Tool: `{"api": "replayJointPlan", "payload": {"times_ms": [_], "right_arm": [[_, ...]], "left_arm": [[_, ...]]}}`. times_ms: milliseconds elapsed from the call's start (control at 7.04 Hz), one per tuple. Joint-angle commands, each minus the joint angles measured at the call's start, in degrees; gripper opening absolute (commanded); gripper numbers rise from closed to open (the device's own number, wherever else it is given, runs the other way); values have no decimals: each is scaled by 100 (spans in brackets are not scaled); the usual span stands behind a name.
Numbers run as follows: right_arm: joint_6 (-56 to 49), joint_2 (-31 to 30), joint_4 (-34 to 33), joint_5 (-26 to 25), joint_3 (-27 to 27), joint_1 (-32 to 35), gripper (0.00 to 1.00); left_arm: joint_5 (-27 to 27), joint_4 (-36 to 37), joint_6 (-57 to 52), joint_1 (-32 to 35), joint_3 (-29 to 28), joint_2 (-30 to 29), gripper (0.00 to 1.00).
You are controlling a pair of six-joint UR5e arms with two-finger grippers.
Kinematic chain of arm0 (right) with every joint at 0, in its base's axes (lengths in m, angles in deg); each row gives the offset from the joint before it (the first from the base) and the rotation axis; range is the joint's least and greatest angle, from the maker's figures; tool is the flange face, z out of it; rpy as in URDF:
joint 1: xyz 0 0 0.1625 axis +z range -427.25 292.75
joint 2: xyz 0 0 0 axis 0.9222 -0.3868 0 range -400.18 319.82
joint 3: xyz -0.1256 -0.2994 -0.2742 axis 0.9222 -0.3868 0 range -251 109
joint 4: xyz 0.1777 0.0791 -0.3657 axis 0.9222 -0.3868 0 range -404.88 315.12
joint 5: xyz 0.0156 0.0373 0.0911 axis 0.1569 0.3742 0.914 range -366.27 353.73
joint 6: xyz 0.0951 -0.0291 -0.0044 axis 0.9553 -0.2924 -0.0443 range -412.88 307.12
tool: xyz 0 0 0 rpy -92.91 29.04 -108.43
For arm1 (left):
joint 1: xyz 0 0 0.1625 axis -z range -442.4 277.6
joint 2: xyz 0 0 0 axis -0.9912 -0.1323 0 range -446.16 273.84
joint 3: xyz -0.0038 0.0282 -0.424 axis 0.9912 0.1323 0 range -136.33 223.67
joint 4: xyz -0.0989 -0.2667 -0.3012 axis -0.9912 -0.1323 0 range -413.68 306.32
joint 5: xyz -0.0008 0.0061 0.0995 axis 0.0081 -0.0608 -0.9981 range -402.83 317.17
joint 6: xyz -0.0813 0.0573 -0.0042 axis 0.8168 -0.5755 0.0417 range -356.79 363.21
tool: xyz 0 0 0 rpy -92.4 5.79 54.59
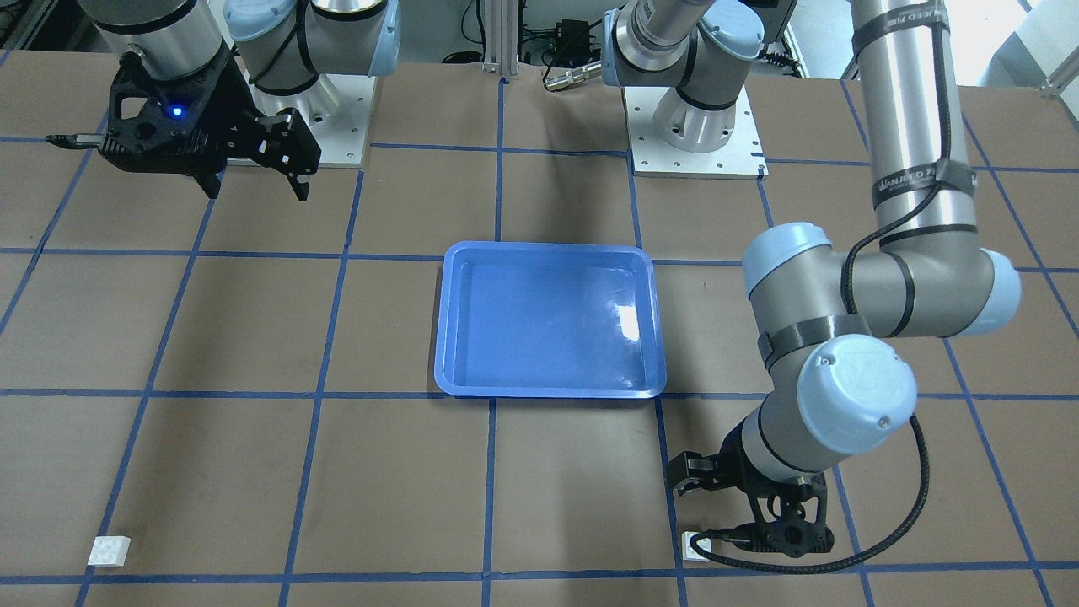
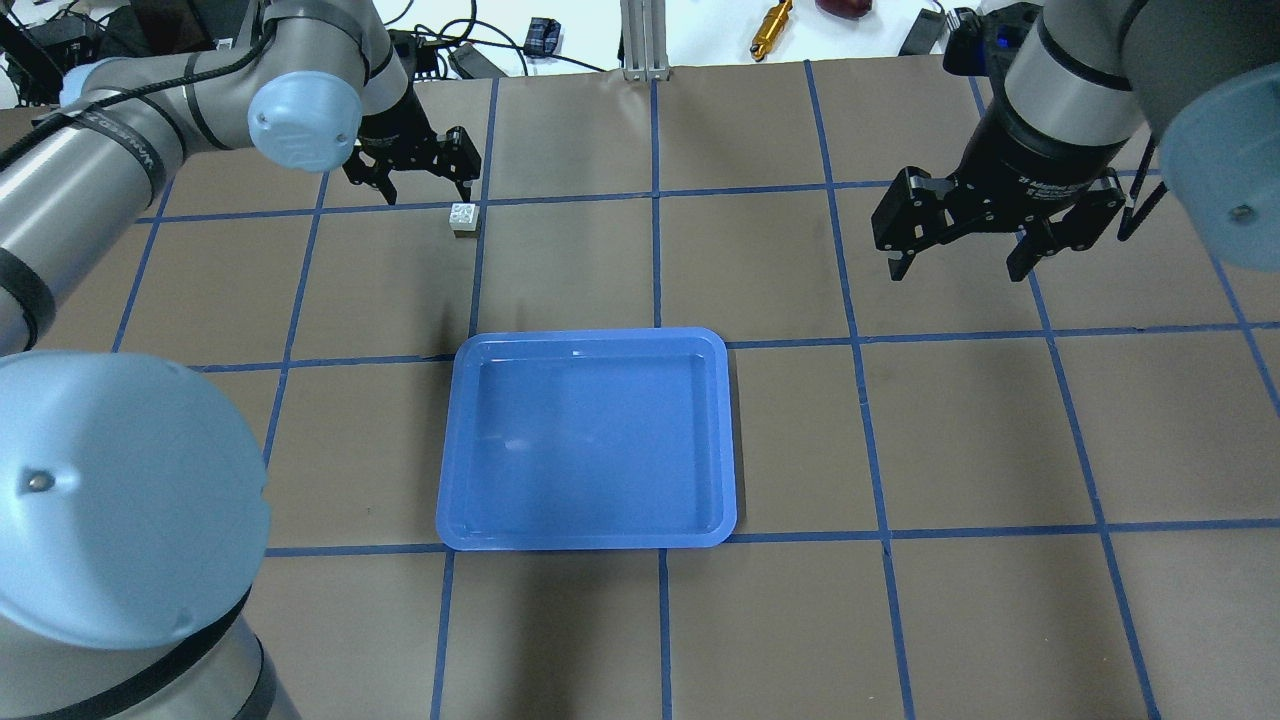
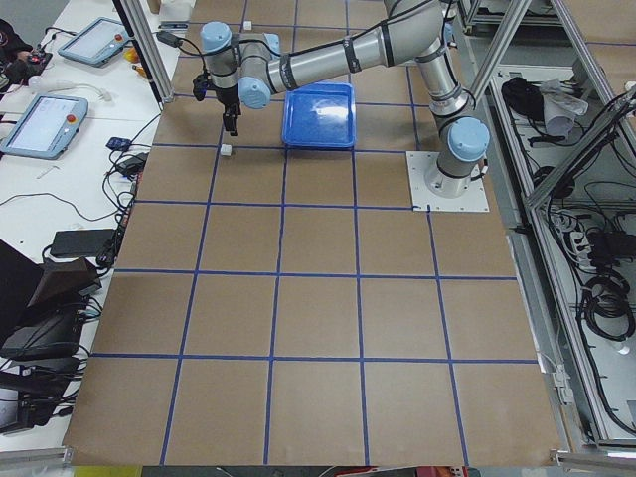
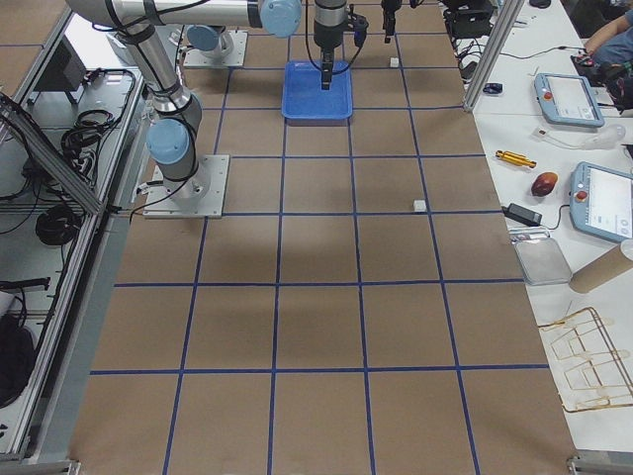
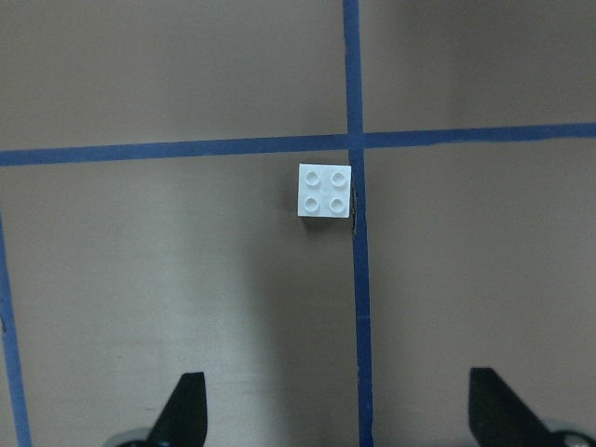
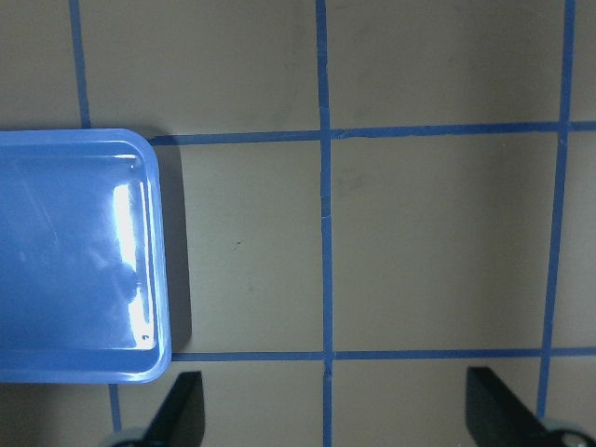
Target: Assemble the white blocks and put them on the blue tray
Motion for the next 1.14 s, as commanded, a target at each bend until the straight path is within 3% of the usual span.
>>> {"api": "replayJointPlan", "payload": {"times_ms": [0,142,284,568,852,994], "right_arm": [[-1792,136,-330,24,13,-692,100],[-2350,303,-401,50,39,-1158,100],[-3191,722,-950,581,-13,-1467,100],[-5352,1329,-1749,1067,-23,-1829,100],[-6155,1735,-1984,1096,-40,-1865,100],[-6988,2024,-2036,1244,-162,-1953,100]], "left_arm": [[-17,653,19,0,111,-526,100],[-8,724,132,0,85,-642,100],[9,724,168,0,-37,-678,100],[18,724,107,0,-406,-862,100],[18,724,185,0,-487,-977,100],[18,724,195,0,-469,-977,90]]}}
